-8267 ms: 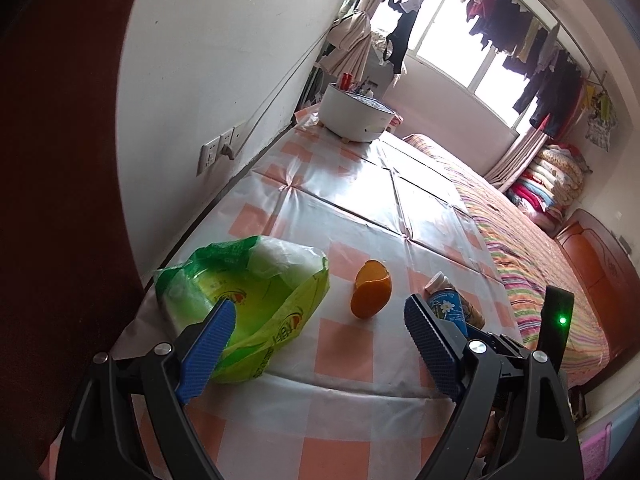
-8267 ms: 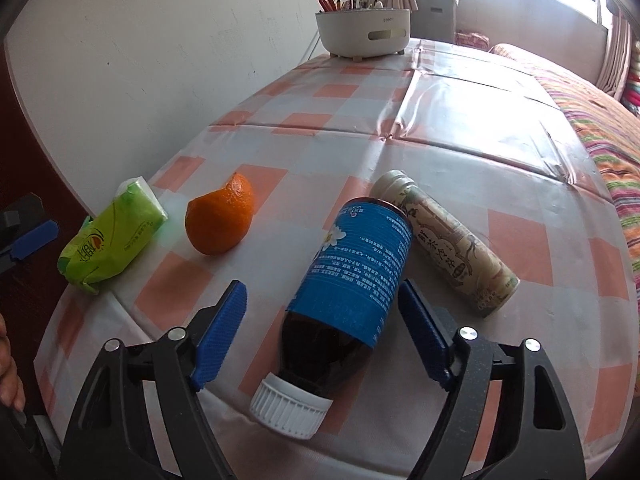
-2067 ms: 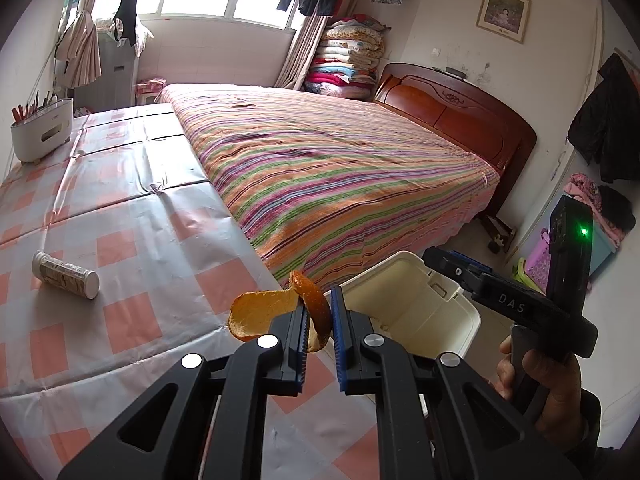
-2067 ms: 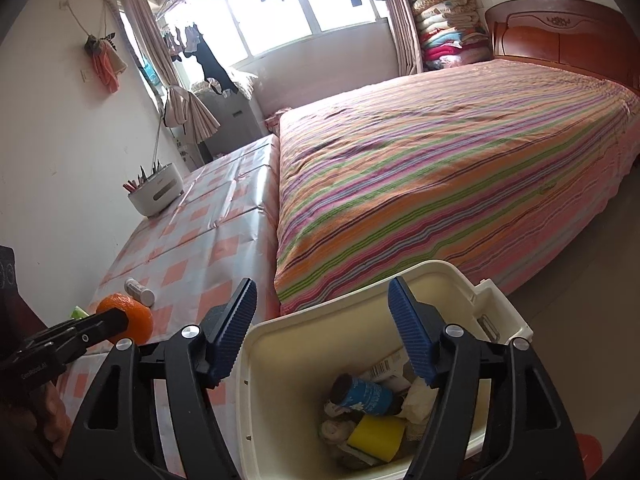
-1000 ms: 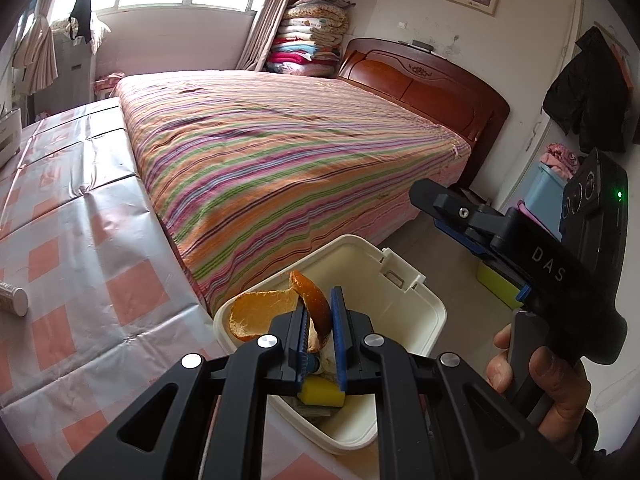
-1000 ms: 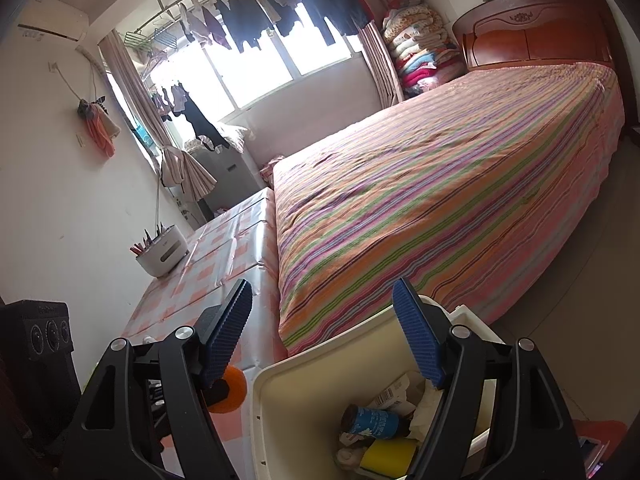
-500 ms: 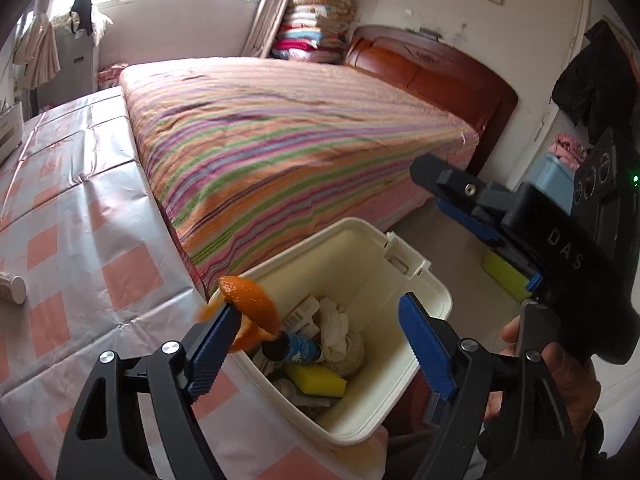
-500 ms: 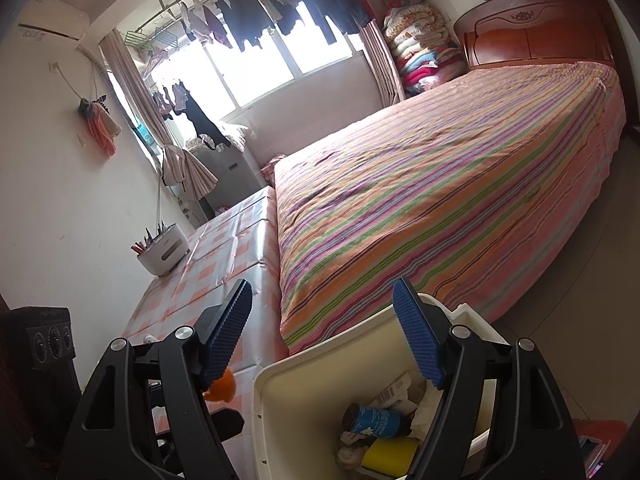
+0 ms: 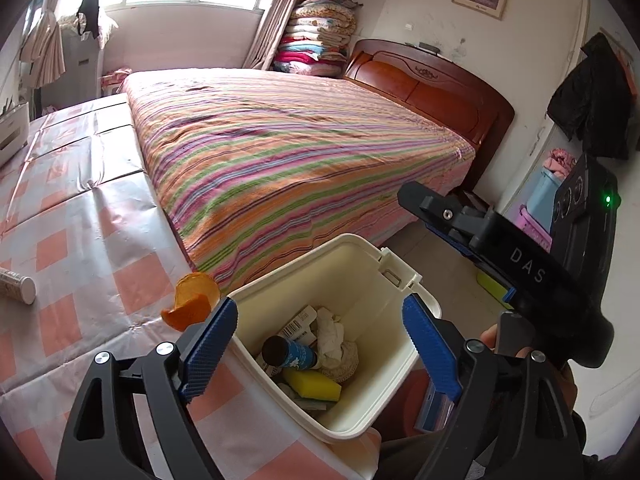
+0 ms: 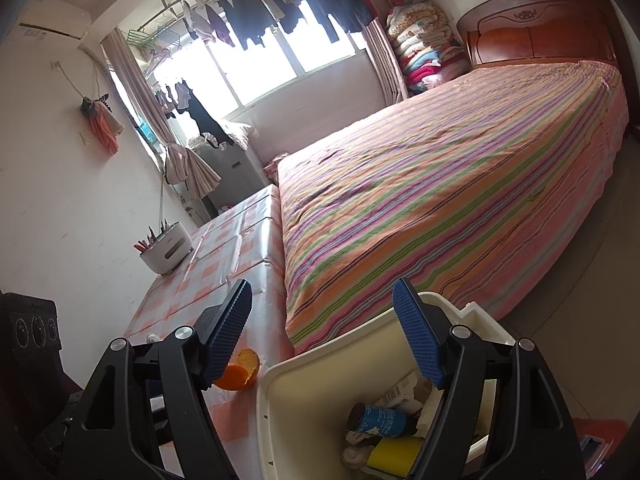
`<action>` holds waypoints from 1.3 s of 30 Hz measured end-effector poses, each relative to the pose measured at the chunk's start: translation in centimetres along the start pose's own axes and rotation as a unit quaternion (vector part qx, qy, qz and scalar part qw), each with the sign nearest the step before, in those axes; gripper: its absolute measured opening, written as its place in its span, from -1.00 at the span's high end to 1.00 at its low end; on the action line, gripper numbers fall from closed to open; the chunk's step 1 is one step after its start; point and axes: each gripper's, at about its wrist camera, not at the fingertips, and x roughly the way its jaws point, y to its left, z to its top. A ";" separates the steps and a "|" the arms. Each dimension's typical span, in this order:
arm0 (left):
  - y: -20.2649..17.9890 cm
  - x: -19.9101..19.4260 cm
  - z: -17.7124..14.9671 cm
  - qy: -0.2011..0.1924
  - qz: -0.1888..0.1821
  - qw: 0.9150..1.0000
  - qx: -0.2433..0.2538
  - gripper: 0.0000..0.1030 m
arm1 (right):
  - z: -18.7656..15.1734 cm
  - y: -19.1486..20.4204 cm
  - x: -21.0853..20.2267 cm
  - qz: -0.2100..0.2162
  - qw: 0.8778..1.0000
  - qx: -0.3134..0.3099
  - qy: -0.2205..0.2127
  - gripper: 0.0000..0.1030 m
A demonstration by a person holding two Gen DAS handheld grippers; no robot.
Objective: Collect trash
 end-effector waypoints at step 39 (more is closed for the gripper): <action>12.5 -8.4 -1.2 -0.060 0.080 0.989 -0.109 -0.60 | -2.9 7.4 4.6 0.042 0.996 -0.059 0.053 -0.50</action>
